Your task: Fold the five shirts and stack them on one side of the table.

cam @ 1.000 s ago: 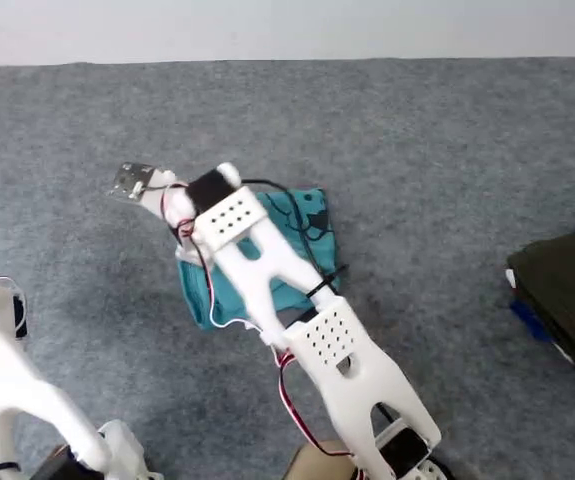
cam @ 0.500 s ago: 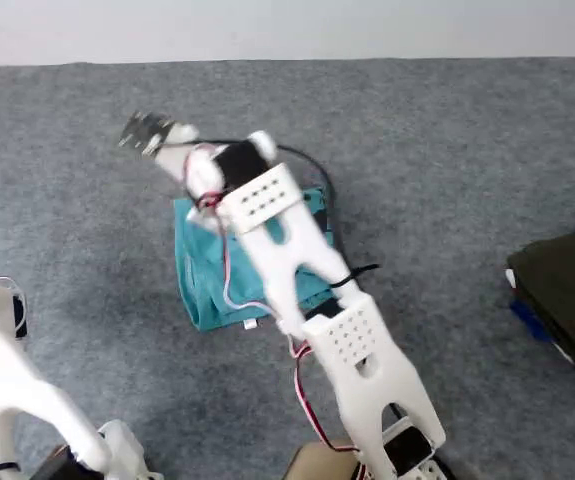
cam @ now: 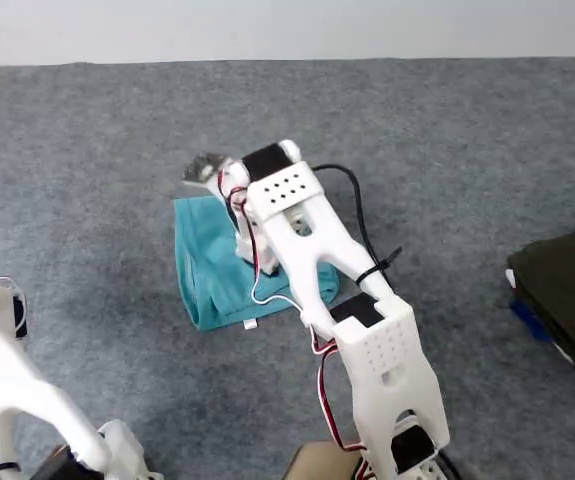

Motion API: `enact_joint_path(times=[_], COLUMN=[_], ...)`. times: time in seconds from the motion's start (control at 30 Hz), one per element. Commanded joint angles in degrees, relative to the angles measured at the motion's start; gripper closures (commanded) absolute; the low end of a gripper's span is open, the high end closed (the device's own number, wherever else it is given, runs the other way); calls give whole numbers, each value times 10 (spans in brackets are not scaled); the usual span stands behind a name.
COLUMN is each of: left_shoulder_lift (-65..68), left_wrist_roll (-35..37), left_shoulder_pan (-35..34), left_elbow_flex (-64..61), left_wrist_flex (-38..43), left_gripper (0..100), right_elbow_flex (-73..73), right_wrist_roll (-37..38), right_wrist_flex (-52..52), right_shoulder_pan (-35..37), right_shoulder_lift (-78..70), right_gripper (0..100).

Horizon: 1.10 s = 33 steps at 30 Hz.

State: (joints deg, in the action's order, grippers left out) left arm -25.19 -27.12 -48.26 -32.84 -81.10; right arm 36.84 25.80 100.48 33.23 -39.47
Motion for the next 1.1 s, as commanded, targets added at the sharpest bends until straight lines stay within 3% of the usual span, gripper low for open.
enact_joint_path(times=[0.0, 0.27, 0.67, 1.07], left_shoulder_lift=[-18, -18, -15, -18], left_wrist_roll=[1, 1, 1, 1], left_shoulder_pan=[4, 4, 4, 4], left_elbow_flex=[1, 1, 1, 1], left_wrist_flex=[7, 6, 6, 7], left_gripper=[992, 992, 992, 992], right_elbow_flex=[-10, -7, -7, -7], right_wrist_roll=[-16, -15, -15, -14], right_wrist_flex=[22, 22, 22, -76], right_shoulder_pan=[24, 138, 54, 150], right_shoulder_lift=[25, 6, 128, -16], right_gripper=[938, 938, 938, 938])
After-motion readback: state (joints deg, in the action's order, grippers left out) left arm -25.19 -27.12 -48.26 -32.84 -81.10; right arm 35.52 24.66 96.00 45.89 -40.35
